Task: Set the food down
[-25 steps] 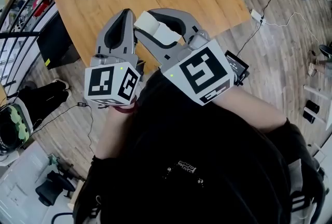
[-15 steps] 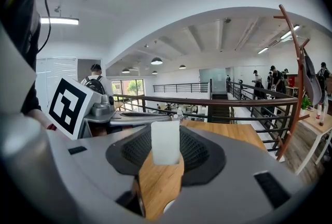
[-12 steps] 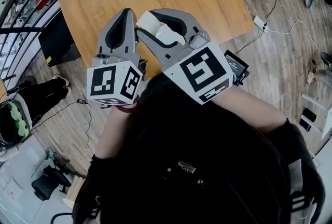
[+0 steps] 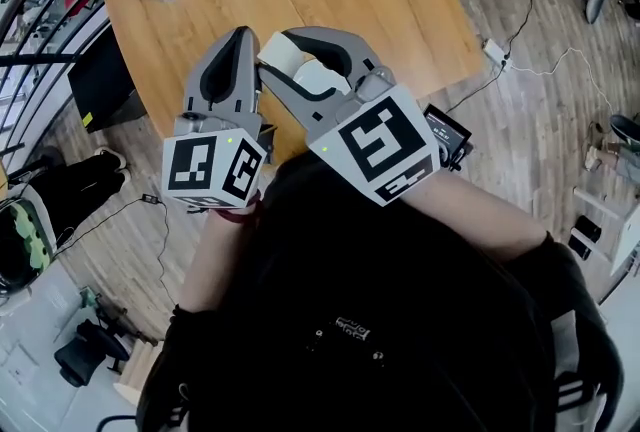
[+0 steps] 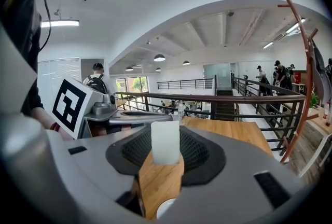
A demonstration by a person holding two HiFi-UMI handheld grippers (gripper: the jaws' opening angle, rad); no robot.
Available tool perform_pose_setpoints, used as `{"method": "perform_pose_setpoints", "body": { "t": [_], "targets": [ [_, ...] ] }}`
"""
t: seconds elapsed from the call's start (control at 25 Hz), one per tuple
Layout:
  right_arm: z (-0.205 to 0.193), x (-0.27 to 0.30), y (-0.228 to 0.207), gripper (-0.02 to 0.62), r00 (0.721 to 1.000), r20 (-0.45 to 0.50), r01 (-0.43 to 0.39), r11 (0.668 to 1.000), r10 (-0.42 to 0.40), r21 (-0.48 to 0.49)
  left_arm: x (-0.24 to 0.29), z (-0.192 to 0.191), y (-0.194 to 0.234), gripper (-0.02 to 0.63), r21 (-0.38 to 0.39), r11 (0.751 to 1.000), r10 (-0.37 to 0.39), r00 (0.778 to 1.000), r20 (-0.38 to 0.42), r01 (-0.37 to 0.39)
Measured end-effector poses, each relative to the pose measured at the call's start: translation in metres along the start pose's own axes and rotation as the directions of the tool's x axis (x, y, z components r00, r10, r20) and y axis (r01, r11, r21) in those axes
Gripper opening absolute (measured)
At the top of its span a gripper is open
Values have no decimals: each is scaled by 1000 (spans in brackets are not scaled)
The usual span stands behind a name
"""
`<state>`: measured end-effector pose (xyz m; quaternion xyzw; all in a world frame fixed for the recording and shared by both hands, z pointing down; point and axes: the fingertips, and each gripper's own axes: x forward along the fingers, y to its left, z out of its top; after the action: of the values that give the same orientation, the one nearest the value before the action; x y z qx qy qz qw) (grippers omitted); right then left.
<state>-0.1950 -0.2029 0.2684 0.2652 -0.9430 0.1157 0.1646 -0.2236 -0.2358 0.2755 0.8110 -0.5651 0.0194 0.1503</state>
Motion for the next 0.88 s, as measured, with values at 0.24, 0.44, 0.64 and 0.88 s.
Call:
{"method": "perform_pose_setpoints", "body": {
  "t": [0.24, 0.44, 0.64, 0.88],
  "targets": [
    [-10, 5, -7, 173, 999, -31, -9, 1000, 9, 16, 5, -10, 2, 5, 33, 999, 19, 1000, -26, -18],
    [-26, 6, -13, 173, 998, -60, 0, 999, 2, 35, 3, -23, 10, 5, 11, 999, 43, 998, -48, -42],
    [-41, 12, -15, 174, 996, -90, -3, 998, 8, 58, 4, -36, 19, 5, -13, 998, 61, 996, -71, -62],
    [-51, 25, -10, 173, 992, -119, -18, 997, 28, 80, 4, -46, 26, 5, -27, 998, 61, 993, -99, -64]
  ]
}}
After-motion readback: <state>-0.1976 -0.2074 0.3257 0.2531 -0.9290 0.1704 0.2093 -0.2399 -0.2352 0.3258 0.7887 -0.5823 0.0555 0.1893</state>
